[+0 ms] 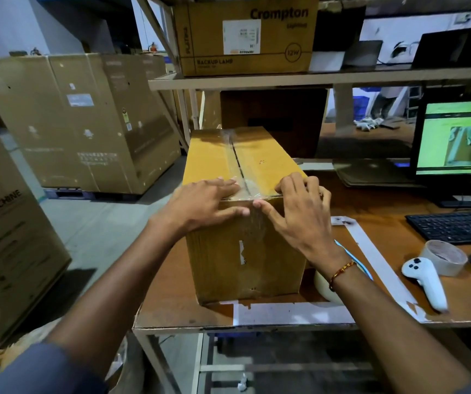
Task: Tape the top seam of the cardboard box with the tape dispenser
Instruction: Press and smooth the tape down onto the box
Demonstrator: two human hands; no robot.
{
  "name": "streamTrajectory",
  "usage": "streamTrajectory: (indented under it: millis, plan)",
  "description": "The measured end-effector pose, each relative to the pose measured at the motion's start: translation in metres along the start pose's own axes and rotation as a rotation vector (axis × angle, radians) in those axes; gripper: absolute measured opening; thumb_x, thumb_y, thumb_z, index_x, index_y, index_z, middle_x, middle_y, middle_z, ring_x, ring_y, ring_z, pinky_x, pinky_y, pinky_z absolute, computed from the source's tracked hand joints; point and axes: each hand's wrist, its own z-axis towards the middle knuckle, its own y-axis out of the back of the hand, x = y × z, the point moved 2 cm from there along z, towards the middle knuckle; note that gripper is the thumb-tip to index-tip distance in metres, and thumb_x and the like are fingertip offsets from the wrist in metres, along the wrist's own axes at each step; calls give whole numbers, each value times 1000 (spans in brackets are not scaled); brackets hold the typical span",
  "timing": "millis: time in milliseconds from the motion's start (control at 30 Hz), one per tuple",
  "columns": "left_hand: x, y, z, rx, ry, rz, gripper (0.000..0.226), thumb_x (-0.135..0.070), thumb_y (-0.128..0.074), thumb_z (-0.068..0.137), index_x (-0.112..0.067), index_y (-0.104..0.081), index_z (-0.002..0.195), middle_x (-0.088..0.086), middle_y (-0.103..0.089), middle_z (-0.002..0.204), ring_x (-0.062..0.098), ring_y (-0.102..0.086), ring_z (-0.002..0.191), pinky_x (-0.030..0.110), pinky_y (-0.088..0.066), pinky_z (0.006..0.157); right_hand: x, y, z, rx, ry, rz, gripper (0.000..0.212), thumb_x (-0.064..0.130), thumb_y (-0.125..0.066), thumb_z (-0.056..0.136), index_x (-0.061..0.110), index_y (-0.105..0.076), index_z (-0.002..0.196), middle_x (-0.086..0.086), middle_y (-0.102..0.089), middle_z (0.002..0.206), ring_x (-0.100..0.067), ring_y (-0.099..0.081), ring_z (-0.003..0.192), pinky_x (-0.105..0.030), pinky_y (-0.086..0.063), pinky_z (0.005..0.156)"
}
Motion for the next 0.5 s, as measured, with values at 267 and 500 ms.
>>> streamTrajectory:
  millis: [267, 500]
  plan:
    - [-18, -36, -26, -420, 105, 210, 67, -70, -51, 85, -27, -50, 137, -1, -53, 146, 26, -46, 134, 46, -35, 105, -14, -8, -12, 74, 145, -74, 80, 78, -52, 79, 17, -46, 130, -10, -50, 138, -31, -44, 125, -59, -42, 99]
    - [-18, -61, -32, -527, 247, 171, 83, -83, -44, 79, -32, -39, 144, 6, -40, 149, 31, -35, 137, 65, -23, 112, -8, -4, -12, 35, 85, 13, 59, 68, -35, 95, 21, -50, 127, -5, -52, 136, -26, -43, 123, -53, -41, 94]
